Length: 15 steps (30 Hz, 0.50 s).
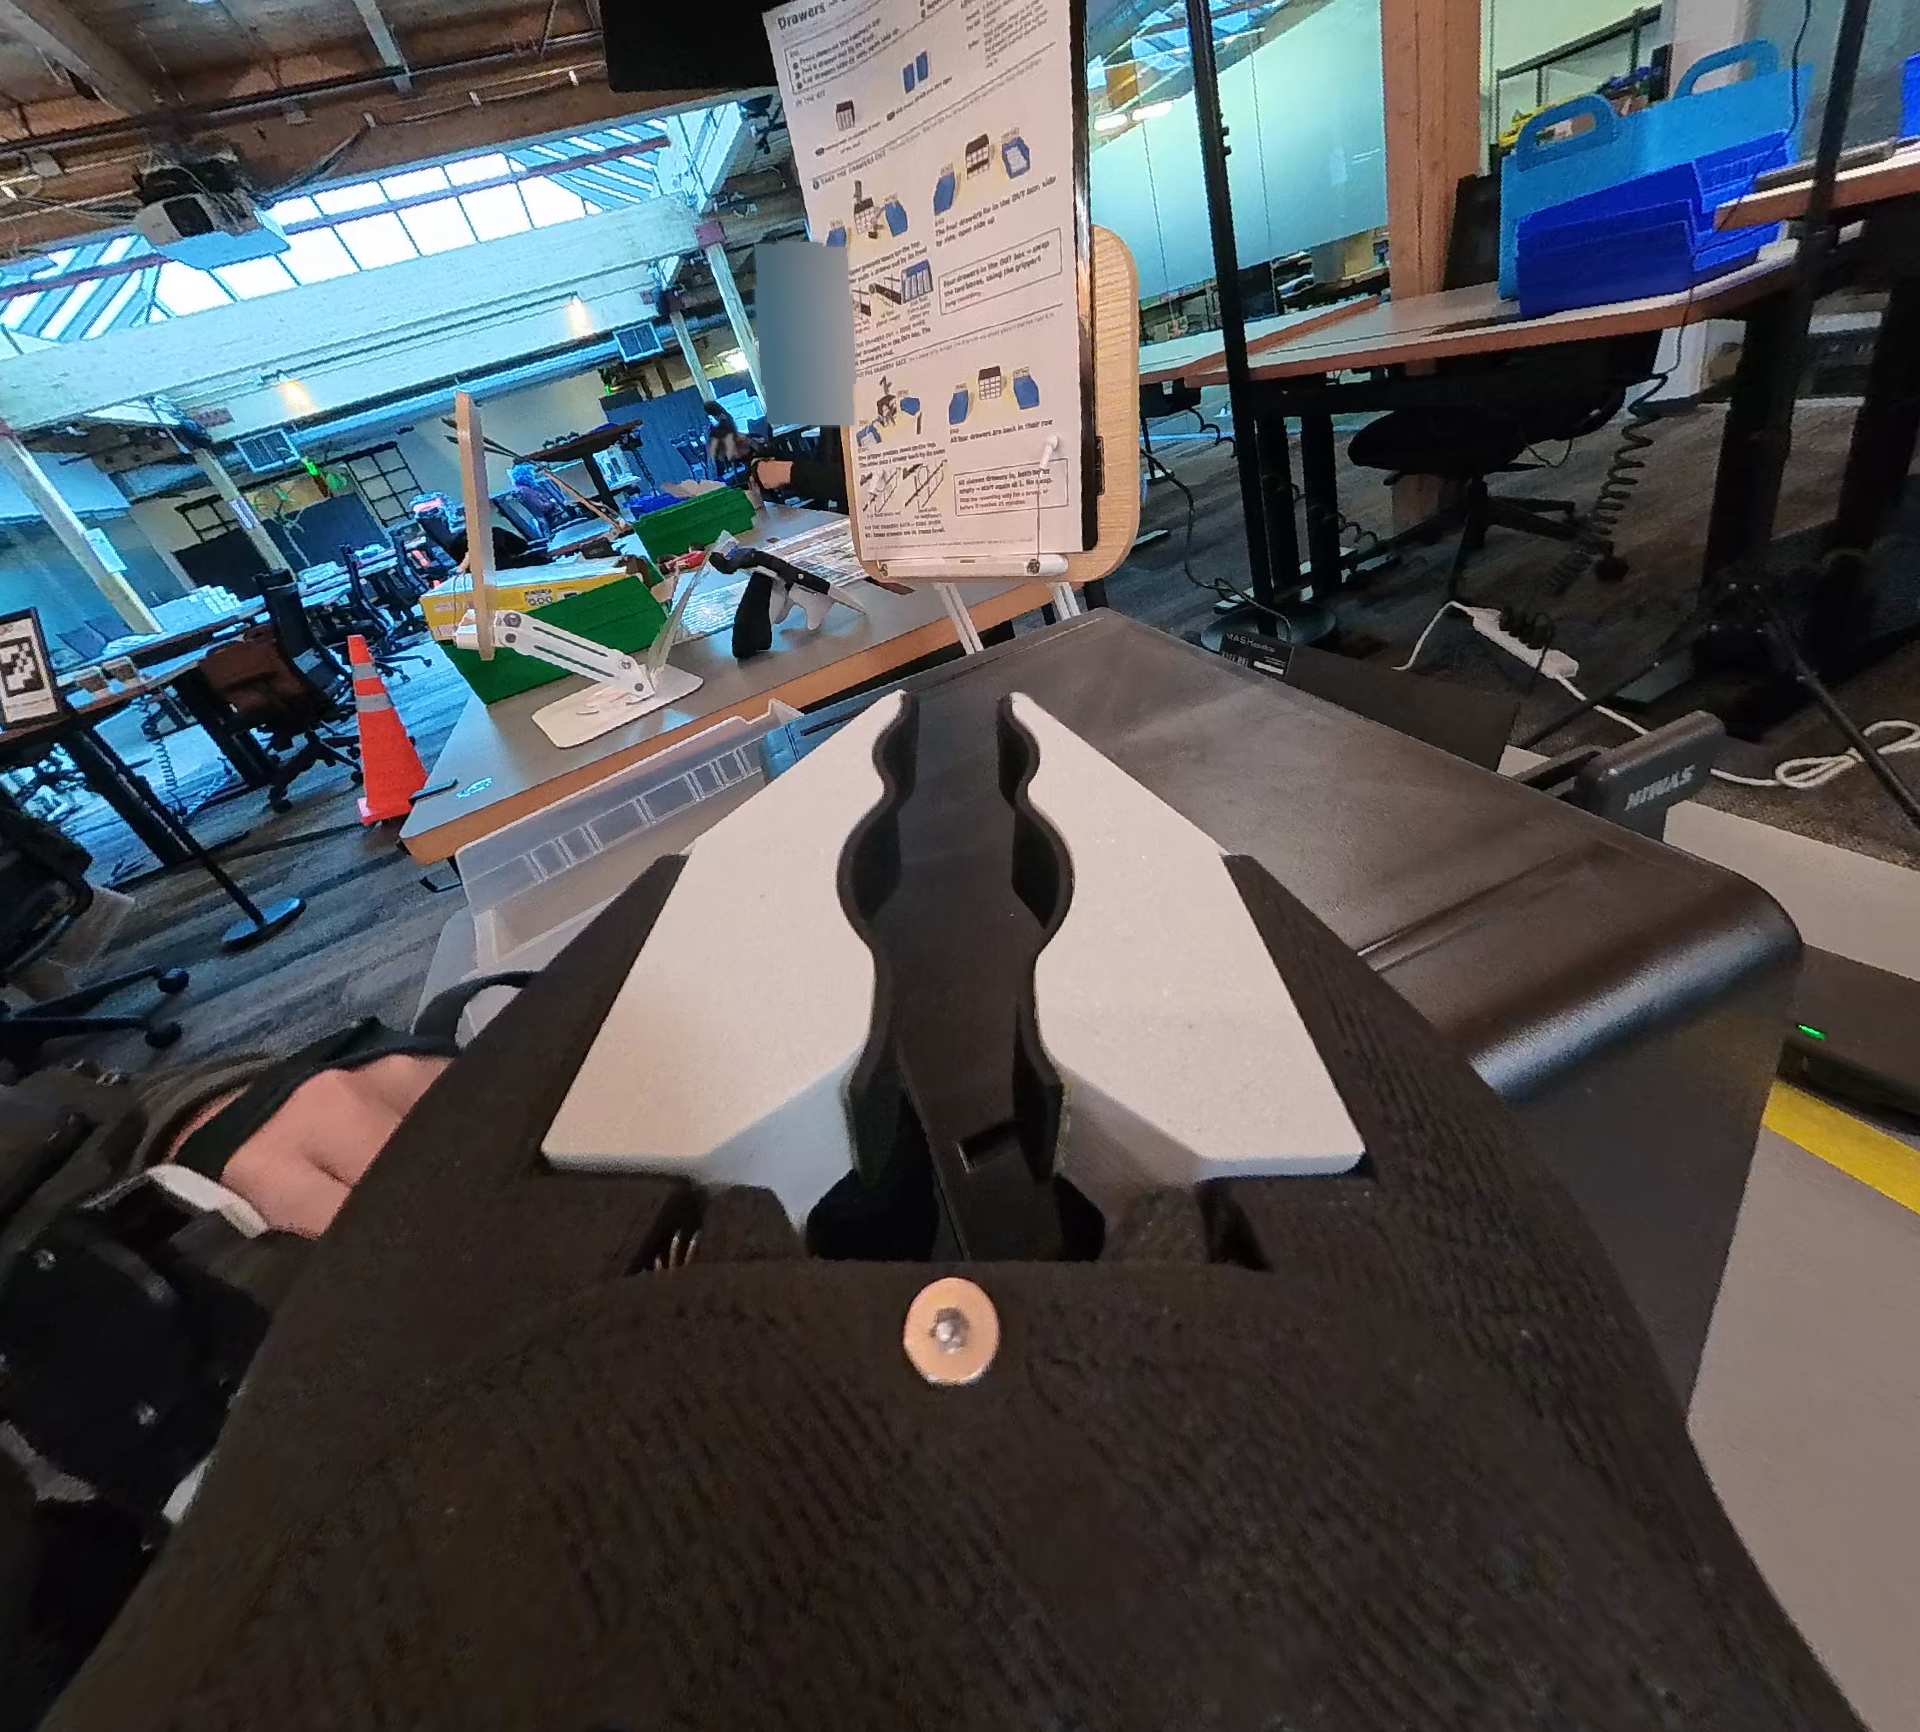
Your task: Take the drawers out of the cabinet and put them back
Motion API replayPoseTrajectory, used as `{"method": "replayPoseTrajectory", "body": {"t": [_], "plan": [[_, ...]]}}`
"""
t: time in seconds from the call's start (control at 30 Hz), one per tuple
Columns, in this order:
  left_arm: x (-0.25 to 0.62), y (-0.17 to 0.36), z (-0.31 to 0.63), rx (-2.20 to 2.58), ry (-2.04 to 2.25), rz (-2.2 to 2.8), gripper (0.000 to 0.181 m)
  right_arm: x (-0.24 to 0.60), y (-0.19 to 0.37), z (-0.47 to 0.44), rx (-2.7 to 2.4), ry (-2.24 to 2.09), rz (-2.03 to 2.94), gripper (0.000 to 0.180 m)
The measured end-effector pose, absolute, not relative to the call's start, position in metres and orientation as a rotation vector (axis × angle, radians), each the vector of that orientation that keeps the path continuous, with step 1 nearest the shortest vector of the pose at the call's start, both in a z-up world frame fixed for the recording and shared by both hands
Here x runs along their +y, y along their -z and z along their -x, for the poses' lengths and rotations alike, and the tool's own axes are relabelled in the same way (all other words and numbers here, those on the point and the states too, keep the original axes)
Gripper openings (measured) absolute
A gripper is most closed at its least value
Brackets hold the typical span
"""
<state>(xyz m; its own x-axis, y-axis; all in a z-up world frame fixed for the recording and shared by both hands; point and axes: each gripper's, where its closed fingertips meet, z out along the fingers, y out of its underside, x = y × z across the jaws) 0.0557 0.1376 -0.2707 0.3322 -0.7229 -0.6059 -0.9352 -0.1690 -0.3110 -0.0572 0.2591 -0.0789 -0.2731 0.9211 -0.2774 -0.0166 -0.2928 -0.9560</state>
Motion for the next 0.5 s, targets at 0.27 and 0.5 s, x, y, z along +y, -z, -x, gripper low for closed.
{"method": "replayPoseTrajectory", "body": {"t": [0.27, 0.5], "plan": [[0.137, 0.263, -0.056, 1.381, -0.394, 2.048, 0.017, 0.259, 0.079, 0.057, -1.208, -1.66, 1.236, 0.014], [0.139, 0.252, -0.064, 1.339, -0.303, 2.074, 0.017, 0.259, 0.079, 0.057, -1.209, -1.656, 1.238, 0.014]]}}
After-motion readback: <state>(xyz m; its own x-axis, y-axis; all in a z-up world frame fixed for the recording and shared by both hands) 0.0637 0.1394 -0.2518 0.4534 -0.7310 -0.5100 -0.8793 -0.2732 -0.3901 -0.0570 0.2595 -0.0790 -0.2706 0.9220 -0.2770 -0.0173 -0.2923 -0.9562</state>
